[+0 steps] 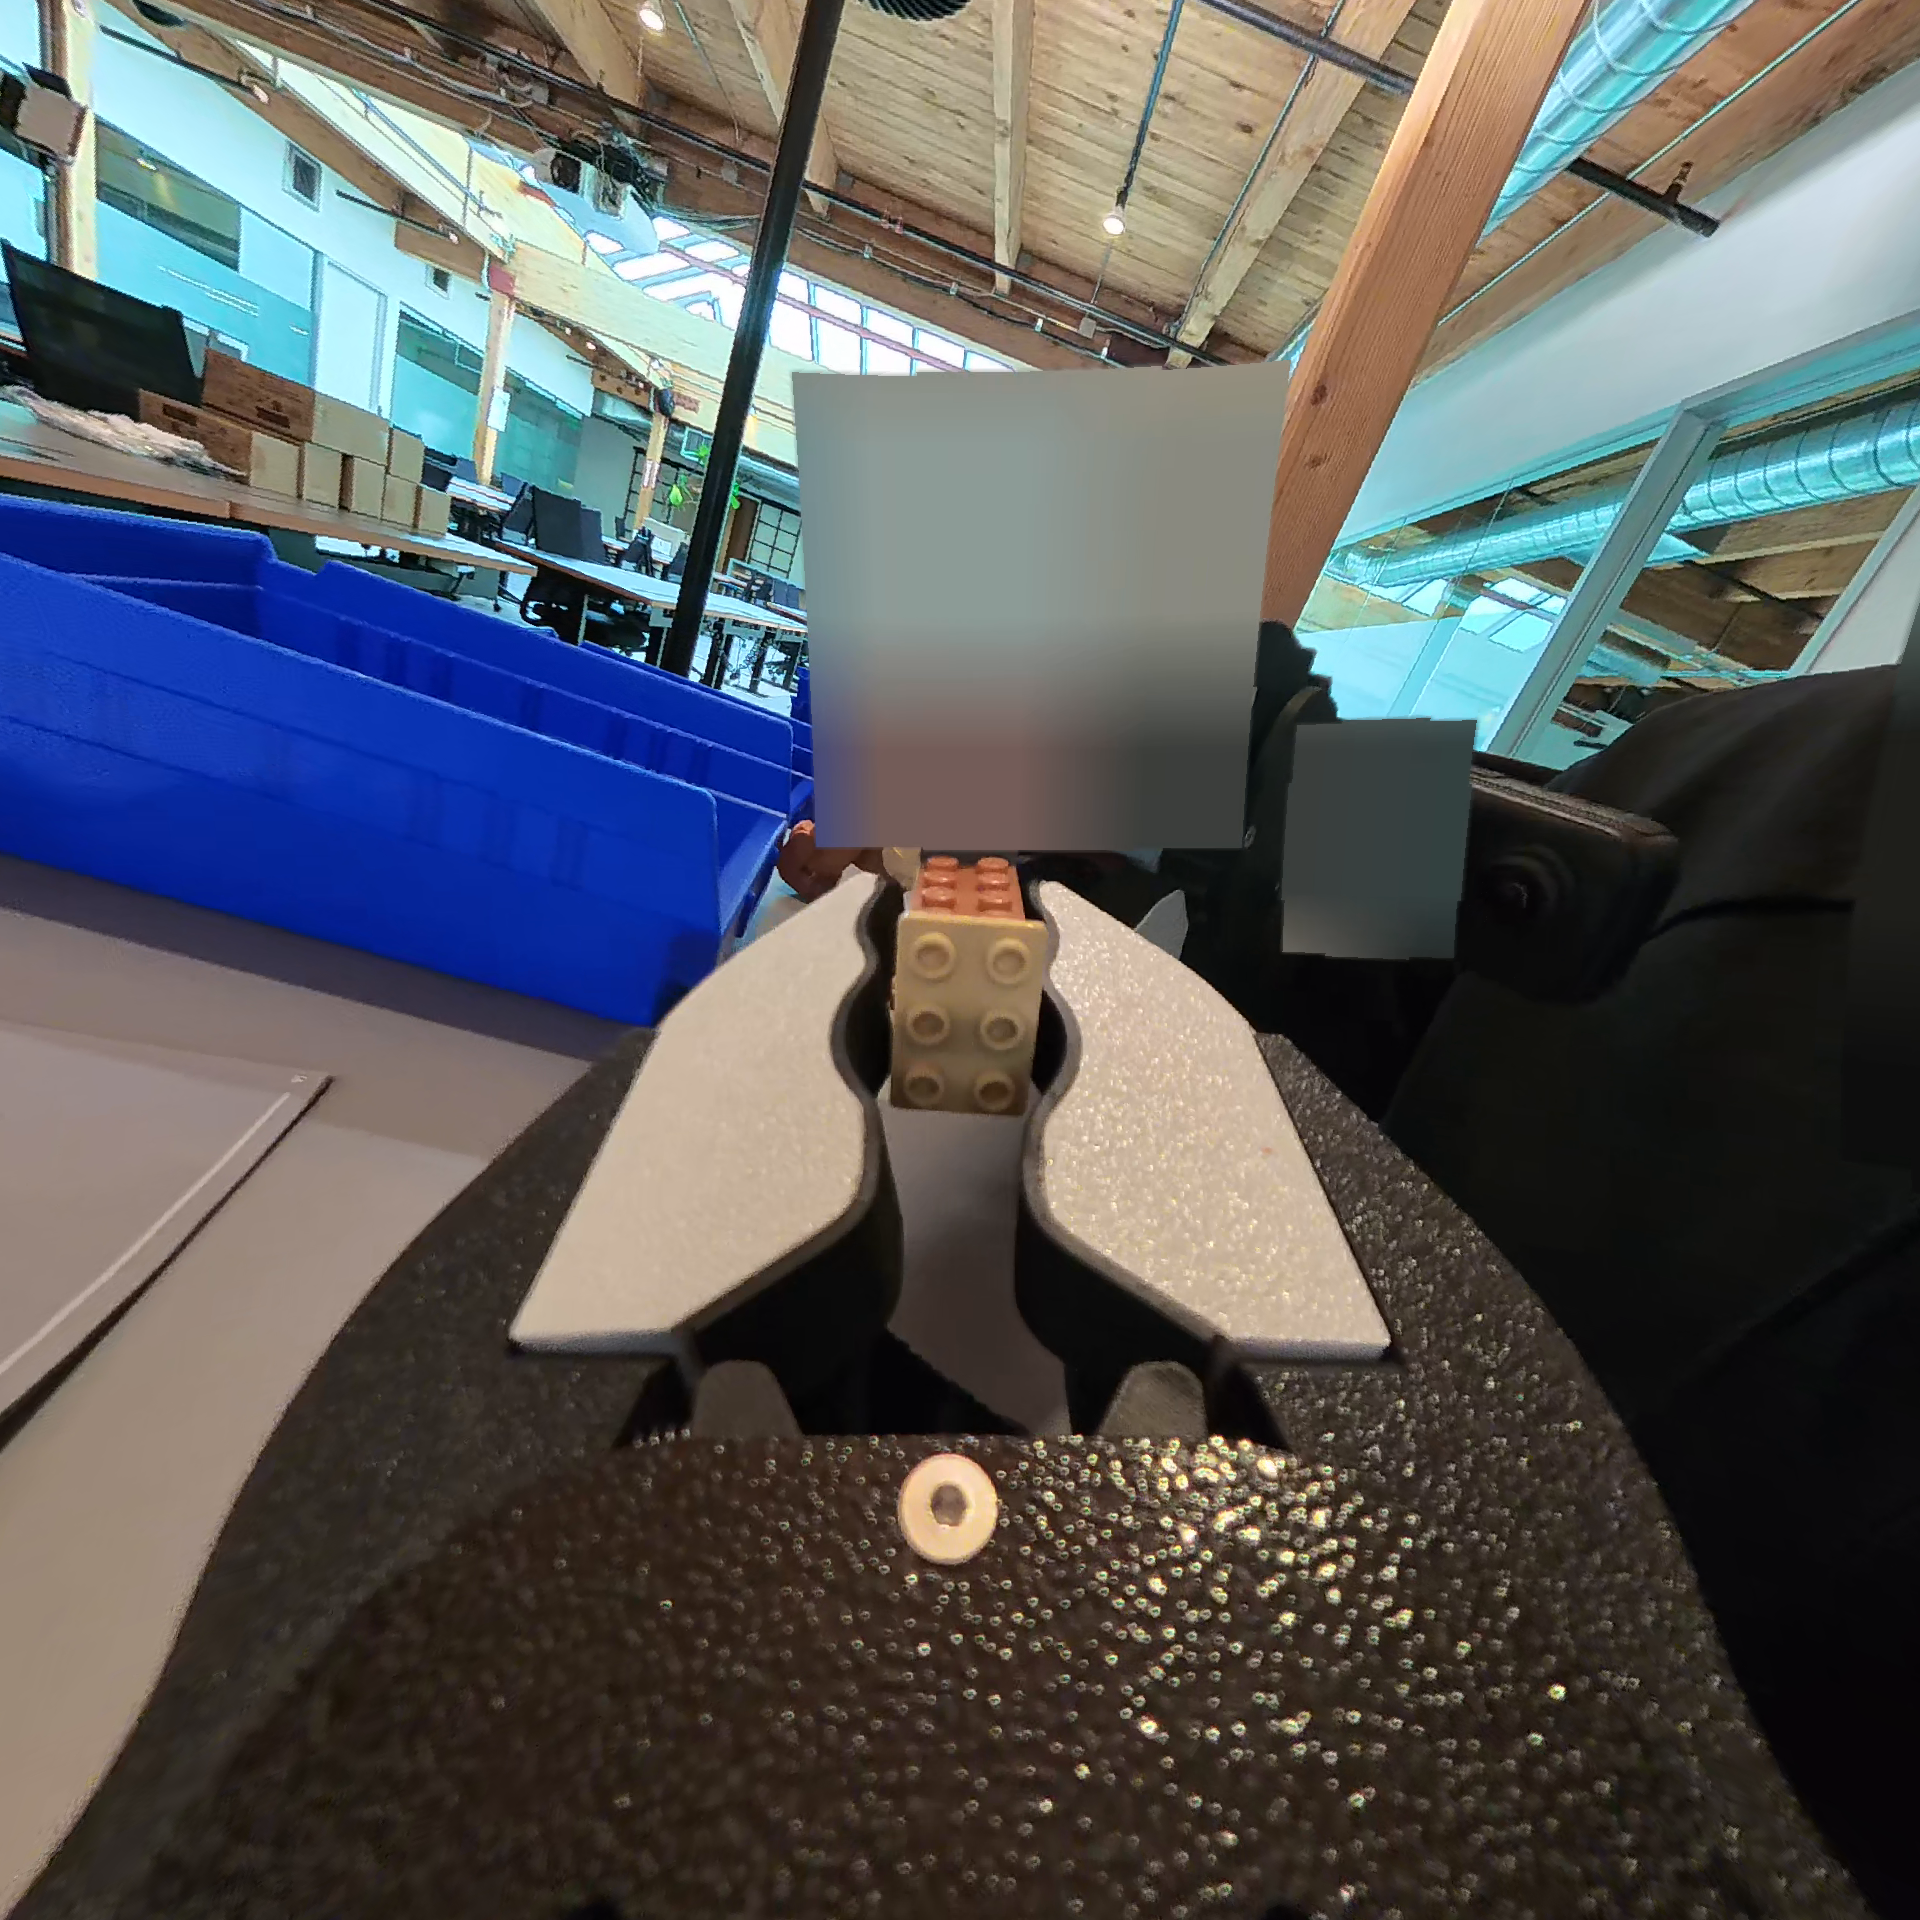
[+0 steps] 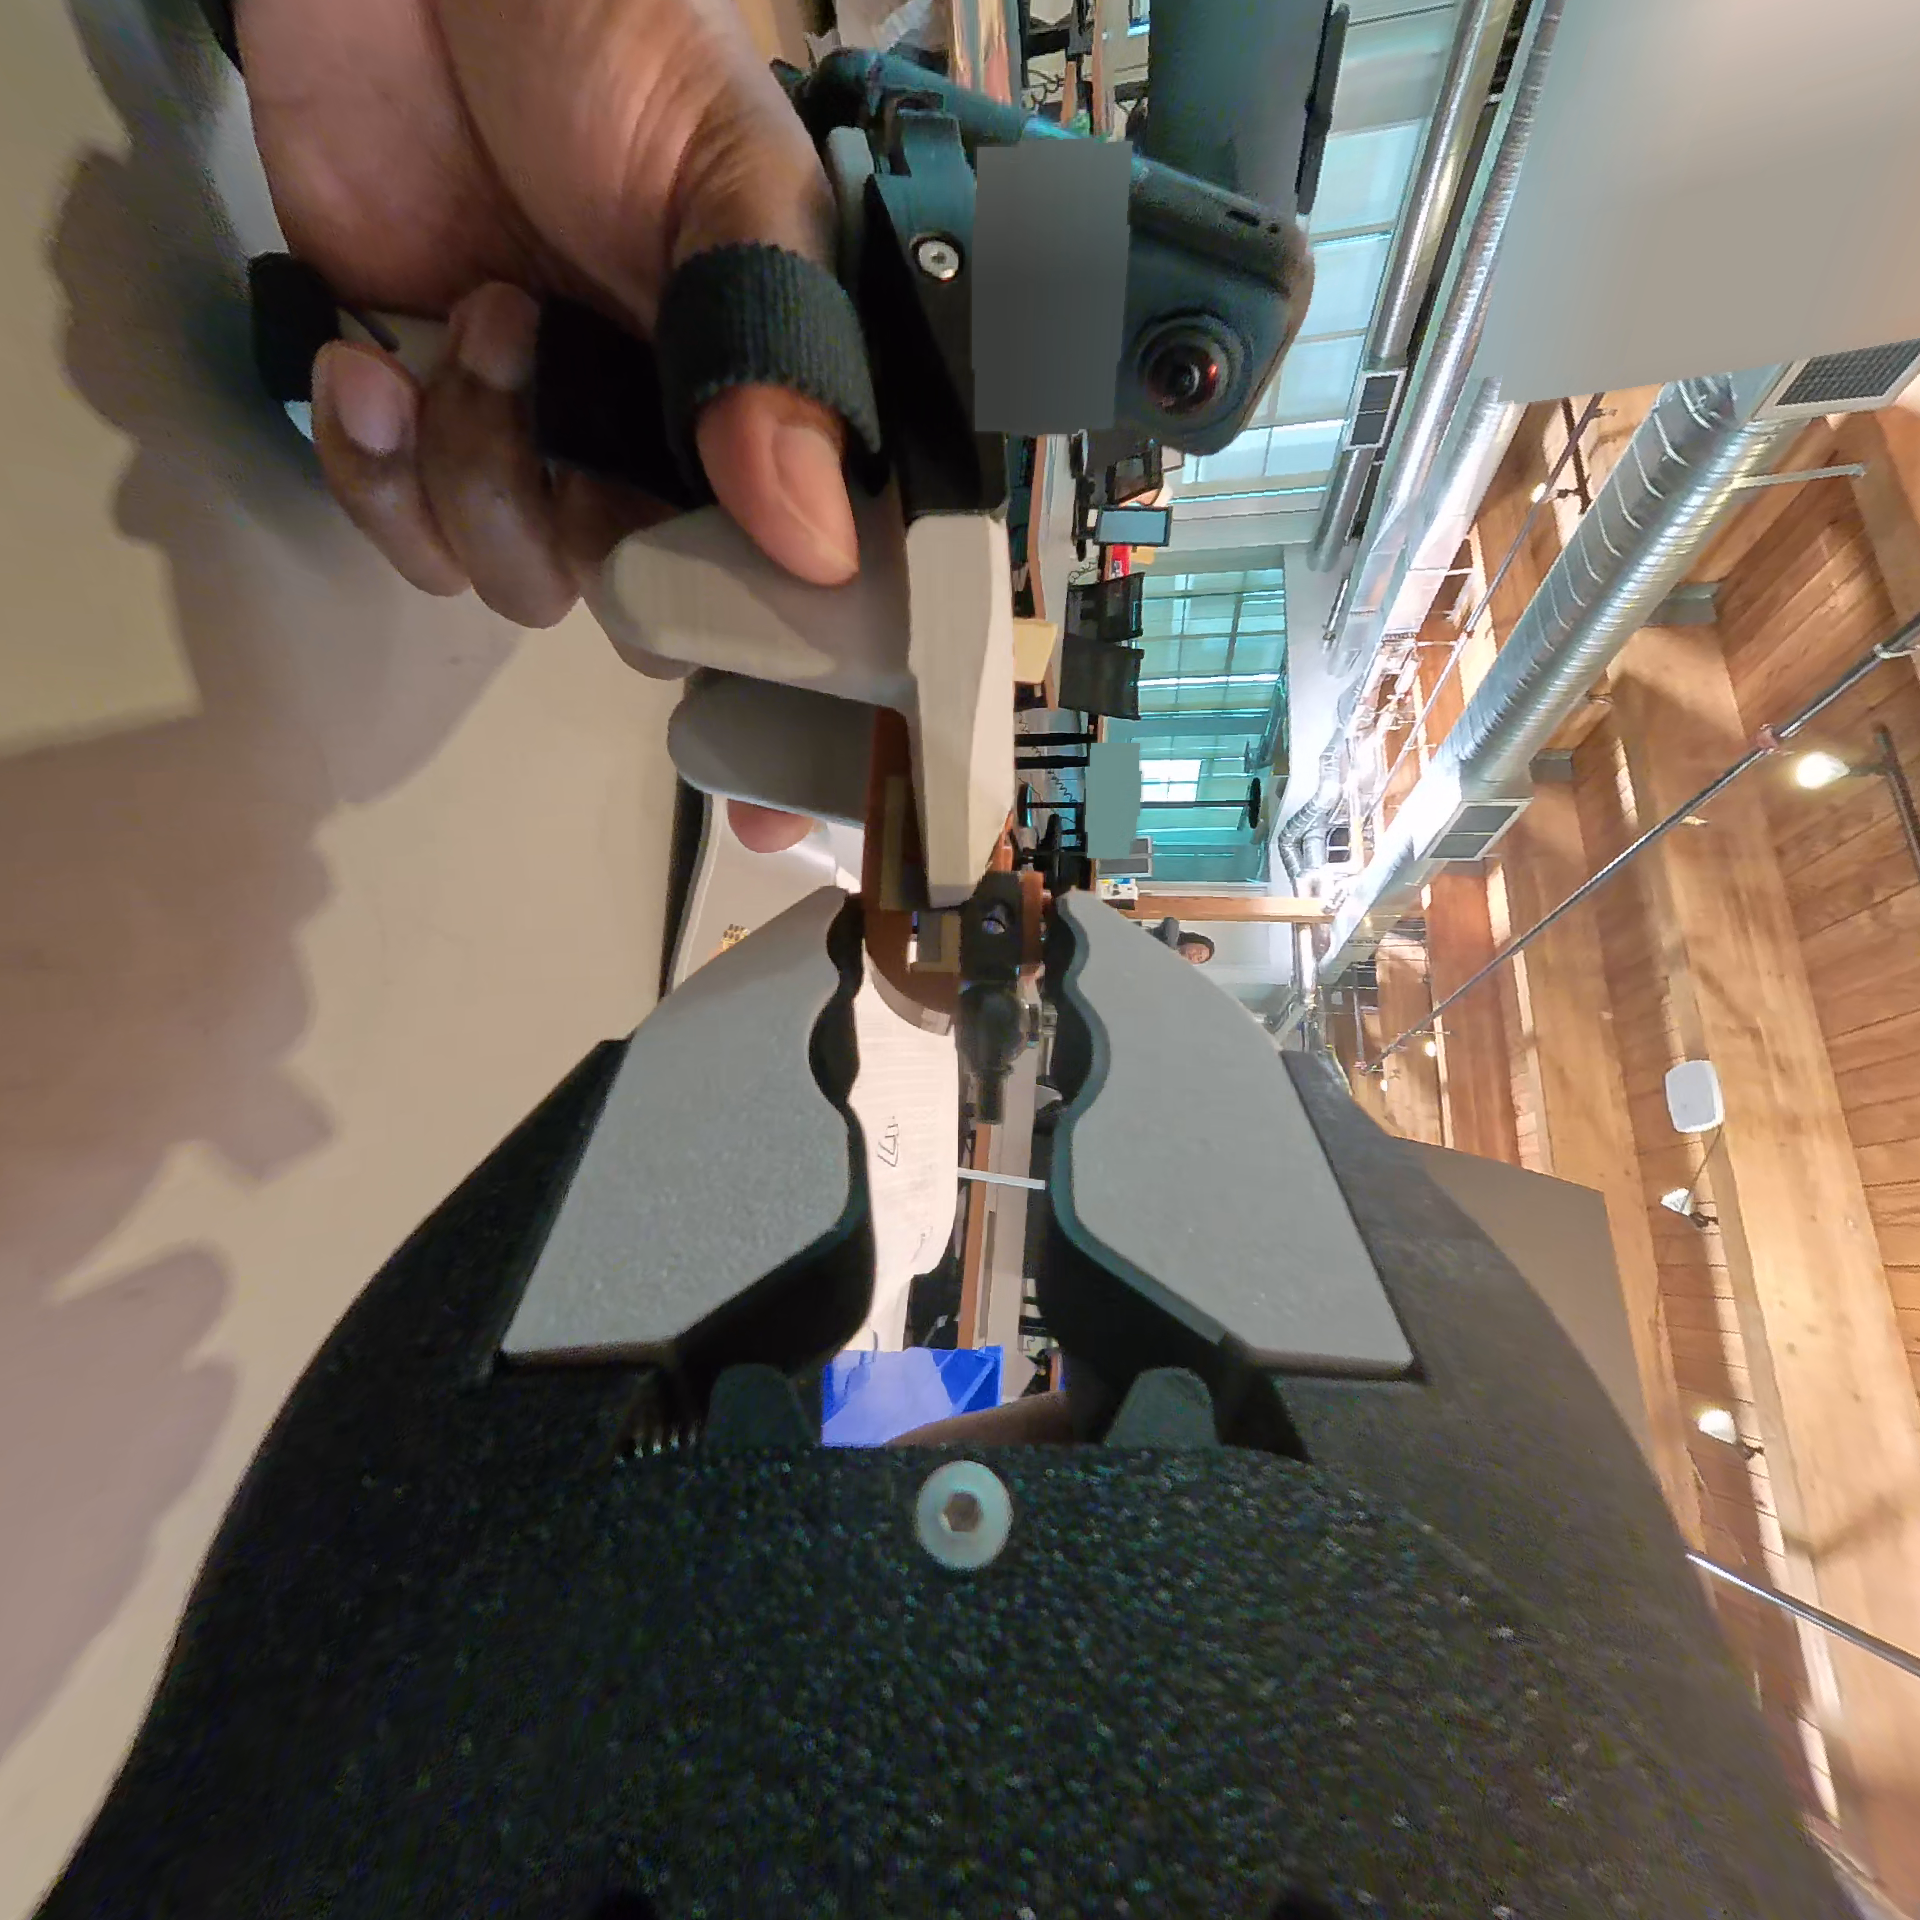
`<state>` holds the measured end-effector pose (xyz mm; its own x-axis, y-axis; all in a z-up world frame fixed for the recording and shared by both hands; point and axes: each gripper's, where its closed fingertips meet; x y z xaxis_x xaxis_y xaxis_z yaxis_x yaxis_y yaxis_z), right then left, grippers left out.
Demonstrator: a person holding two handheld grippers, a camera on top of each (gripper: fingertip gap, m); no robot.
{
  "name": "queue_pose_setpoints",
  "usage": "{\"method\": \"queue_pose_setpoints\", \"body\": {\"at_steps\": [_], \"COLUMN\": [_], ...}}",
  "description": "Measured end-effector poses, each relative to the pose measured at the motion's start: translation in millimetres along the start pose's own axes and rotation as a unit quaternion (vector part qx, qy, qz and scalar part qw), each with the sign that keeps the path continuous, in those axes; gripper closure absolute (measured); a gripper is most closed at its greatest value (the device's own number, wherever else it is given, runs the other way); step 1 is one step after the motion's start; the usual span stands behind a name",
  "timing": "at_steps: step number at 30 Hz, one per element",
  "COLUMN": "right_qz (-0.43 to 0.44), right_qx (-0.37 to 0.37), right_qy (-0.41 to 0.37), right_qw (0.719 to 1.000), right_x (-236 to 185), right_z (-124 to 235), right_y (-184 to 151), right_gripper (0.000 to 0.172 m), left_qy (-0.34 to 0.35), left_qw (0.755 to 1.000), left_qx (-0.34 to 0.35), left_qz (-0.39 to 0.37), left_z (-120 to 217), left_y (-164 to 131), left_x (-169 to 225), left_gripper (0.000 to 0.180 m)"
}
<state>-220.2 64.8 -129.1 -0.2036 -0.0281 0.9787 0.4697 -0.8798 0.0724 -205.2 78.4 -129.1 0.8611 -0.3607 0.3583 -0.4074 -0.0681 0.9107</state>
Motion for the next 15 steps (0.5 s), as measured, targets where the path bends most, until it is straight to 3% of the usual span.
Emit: {"method": "queue_pose_setpoints", "body": {"at_steps": [15], "right_qz": [-0.016], "right_qx": [-0.005], "right_qy": [0.007], "right_qw": [1.0], "right_x": [-2.9], "right_z": [-1.8], "right_y": [-2.1], "right_gripper": [0.138], "left_qy": [-0.003], "left_qw": [1.0], "left_qx": [0.01], "left_qz": [0.021], "left_z": [0.5], "left_y": [-1.0], "left_x": [-2.8], "left_gripper": [0.159]}}
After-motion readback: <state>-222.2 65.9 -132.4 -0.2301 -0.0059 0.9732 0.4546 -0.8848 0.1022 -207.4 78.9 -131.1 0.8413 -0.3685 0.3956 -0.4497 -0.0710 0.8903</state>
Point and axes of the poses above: each gripper's, where its closed fingertips meet, z back along the fingers, y out of its top, x = y × z across the jaws, and after that the axes turned 1 degree about z, right-handed
